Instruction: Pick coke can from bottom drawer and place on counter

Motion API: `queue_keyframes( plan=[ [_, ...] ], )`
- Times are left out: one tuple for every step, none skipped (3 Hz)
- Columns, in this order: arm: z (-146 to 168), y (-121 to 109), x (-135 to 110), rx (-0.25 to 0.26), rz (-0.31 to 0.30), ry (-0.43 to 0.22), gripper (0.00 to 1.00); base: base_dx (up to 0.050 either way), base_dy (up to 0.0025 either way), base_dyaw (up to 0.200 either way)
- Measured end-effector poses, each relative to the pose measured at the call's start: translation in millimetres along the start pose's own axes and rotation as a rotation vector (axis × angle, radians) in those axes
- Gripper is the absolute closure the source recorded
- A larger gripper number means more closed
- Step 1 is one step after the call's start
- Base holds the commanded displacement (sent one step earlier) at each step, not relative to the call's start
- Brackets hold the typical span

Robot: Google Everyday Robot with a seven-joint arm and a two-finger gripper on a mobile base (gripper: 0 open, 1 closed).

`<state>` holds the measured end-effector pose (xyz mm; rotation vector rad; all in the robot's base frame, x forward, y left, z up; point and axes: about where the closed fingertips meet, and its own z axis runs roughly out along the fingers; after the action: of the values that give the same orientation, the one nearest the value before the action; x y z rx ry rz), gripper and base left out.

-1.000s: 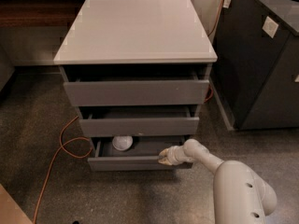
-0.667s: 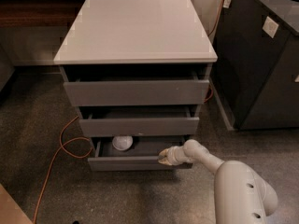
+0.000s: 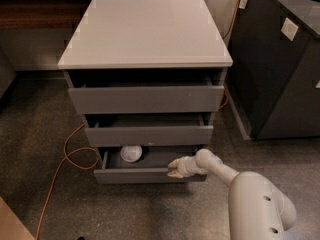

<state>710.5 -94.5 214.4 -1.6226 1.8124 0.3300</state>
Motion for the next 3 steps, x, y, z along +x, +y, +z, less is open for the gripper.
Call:
queue_keyframes(
  plan=[
    [-9,13,-14,-0.020,0.008,-0.025,0.01,0.000,0.00000,0.000],
    [-41,45,-58,-0.078,0.040,-0.105,0.00,0.000,0.00000,0.000],
    [-53,50,-71,-0.093,0.061,-0.132,0.00,0.000,0.00000,0.000]
  ],
)
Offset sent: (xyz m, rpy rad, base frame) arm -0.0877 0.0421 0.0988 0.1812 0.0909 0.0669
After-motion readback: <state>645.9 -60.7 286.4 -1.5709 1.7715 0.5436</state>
